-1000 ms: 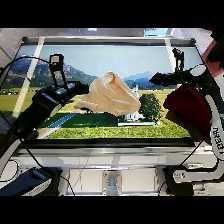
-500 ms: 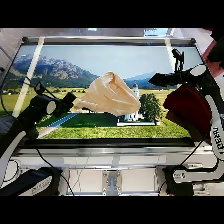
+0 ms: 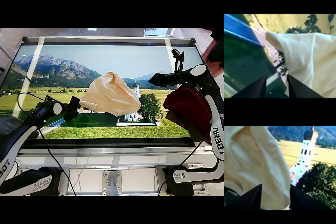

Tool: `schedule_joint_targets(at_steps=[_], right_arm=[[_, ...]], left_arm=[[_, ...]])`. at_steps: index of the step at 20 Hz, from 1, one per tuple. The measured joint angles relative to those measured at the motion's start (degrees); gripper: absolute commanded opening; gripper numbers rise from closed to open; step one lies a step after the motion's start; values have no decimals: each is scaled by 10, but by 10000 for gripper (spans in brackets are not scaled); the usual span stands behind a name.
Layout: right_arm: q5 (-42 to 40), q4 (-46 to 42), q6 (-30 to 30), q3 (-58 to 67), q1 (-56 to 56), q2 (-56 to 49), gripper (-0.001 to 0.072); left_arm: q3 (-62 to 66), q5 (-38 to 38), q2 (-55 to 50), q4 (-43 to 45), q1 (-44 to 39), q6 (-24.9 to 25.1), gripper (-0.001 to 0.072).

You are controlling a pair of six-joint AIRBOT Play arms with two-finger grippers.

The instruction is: Fold the shirts.

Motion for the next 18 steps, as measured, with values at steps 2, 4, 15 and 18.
schedule_joint_targets(at_steps=[2,4,15,18], right_arm=[[1,0,0,0,0,0,409],[1,0,0,0,0,0,409],[2,-2,-14,0,0,0,410],[2,-1,-14,0,0,0,410]], left_arm=[[-1,43,-22,-48,1,37,274],[-1,80,-37,-79,1,61,258],[10,139,-55,-146,1,171,416],[10,141,-59,-151,1,177,407]])
